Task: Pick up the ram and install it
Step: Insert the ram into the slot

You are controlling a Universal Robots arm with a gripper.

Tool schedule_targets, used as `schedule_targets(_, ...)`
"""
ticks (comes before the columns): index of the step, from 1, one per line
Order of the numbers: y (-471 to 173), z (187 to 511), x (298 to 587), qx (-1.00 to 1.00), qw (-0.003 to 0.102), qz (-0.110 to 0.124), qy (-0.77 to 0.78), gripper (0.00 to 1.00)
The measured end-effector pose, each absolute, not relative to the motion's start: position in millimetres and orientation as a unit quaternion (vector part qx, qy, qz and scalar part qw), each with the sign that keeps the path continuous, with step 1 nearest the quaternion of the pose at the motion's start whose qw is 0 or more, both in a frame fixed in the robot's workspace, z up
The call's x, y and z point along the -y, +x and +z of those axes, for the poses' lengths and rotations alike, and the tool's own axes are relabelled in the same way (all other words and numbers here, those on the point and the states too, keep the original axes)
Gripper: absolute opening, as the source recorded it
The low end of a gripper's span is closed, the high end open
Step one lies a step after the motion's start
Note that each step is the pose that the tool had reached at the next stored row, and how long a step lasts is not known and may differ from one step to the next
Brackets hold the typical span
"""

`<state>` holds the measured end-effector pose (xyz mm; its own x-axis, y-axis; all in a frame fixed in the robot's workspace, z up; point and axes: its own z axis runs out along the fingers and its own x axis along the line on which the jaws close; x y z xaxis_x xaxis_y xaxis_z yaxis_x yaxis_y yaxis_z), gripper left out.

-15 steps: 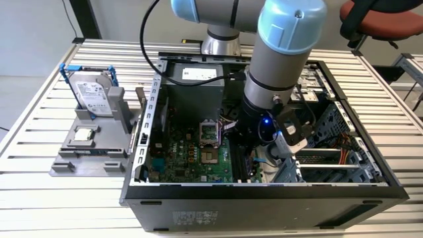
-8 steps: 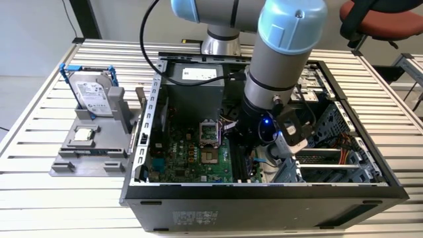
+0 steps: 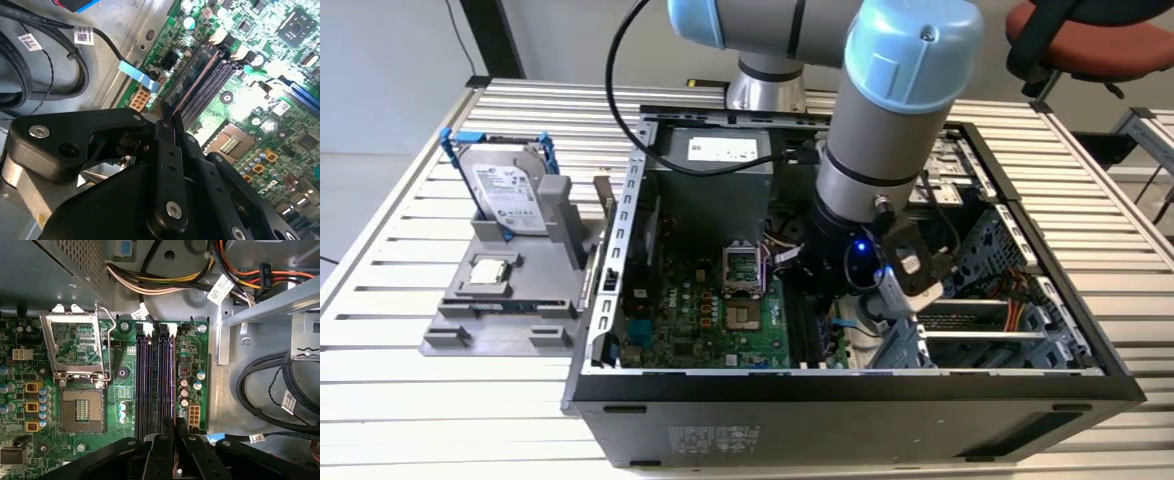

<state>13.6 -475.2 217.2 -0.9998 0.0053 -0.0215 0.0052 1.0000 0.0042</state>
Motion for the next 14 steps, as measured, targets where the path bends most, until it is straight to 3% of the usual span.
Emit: schedule_targets(14,11.7,215.7,475.1,-1.0,0.009,0.002,0.003,0.0)
